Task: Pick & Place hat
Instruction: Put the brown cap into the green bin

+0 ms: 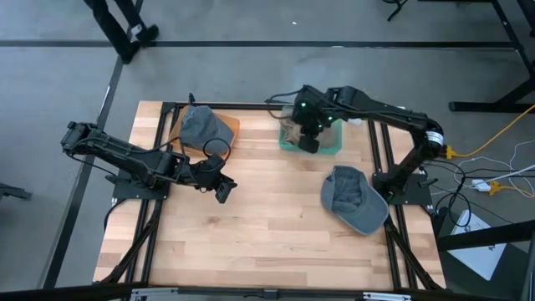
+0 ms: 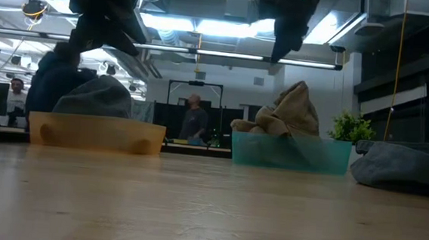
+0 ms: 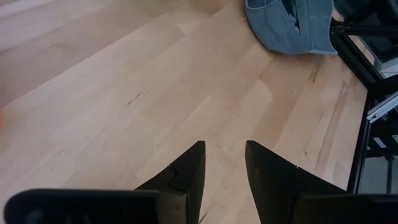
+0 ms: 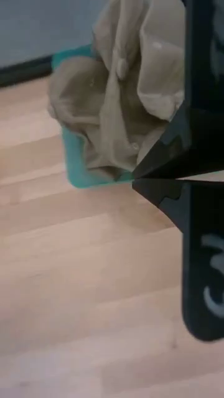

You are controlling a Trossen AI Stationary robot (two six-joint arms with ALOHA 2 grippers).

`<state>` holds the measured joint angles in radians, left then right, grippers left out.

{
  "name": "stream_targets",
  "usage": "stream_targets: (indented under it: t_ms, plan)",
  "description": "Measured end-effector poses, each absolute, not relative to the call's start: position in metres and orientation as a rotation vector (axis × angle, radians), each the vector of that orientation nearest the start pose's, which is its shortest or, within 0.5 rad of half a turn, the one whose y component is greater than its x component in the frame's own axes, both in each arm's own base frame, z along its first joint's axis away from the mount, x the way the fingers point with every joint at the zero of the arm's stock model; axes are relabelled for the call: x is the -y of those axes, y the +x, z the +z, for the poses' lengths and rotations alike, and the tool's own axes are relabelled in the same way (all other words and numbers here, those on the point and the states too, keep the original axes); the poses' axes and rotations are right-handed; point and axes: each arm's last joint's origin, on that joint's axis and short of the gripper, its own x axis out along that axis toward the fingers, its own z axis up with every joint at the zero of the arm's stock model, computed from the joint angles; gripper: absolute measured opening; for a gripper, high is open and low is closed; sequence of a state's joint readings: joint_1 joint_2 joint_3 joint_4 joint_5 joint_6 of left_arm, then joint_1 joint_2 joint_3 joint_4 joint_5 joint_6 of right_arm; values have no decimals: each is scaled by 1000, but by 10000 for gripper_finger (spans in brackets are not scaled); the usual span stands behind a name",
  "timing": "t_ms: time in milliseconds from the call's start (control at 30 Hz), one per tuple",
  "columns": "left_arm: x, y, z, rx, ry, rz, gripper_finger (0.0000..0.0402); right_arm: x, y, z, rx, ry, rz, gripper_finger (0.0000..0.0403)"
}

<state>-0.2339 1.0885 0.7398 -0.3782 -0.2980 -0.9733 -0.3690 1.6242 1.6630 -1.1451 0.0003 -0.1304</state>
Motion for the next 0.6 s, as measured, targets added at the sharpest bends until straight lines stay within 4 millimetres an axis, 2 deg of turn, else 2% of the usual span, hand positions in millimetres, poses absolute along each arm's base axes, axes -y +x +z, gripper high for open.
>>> stream_targets:
  t_ms: [333, 600]
  plan:
    - [43, 216, 247, -605, -741, 391, 108, 128, 326, 306, -1302, -34, -367, 2]
    - [43, 216, 247, -604, -749, 392, 111, 135, 332, 273, -1506, -56, -392, 2]
